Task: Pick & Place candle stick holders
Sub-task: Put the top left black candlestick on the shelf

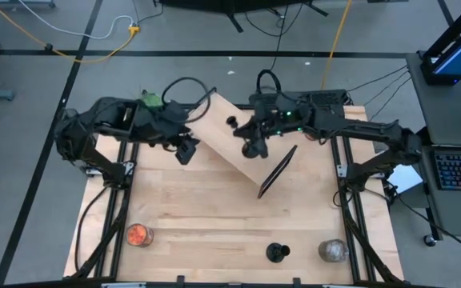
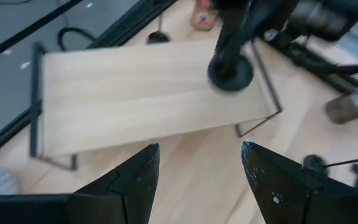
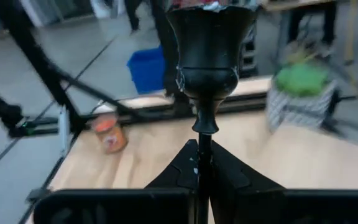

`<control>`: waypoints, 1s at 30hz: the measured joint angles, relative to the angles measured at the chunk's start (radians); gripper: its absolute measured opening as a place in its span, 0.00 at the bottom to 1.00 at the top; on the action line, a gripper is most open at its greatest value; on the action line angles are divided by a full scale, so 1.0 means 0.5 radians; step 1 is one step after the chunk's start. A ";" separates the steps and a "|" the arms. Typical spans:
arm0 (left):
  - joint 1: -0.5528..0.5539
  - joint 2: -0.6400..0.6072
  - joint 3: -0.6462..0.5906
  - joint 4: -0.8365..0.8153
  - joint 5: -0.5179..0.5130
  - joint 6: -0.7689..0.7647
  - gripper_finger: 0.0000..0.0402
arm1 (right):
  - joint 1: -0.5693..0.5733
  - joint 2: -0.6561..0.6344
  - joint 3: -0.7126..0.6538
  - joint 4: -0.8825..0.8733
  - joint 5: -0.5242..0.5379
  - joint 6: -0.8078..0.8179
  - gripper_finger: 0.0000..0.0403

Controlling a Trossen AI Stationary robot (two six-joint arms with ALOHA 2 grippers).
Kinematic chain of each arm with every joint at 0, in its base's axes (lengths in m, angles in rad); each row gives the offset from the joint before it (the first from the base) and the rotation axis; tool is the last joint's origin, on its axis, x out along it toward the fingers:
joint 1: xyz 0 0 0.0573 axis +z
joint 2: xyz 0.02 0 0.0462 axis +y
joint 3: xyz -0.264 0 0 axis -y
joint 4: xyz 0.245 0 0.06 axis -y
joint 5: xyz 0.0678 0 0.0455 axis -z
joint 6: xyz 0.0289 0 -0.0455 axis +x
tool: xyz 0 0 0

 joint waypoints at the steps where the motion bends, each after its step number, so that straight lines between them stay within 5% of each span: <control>1: -0.017 0.000 -0.016 -0.020 -0.020 -0.021 0.58 | -0.018 -0.042 -0.031 -0.025 0.020 -0.003 0.01; 9: -0.091 0.001 -0.245 0.028 -0.040 -0.056 0.58 | -0.086 -0.481 -0.458 0.094 0.305 -0.026 0.01; 16: -0.093 0.004 -0.455 0.214 -0.022 -0.087 0.58 | -0.074 -0.842 -1.022 0.721 0.546 0.008 0.01; 30: -0.093 0.003 -0.532 0.484 0.035 -0.122 0.58 | -0.077 -0.952 -1.745 1.711 0.715 0.008 0.01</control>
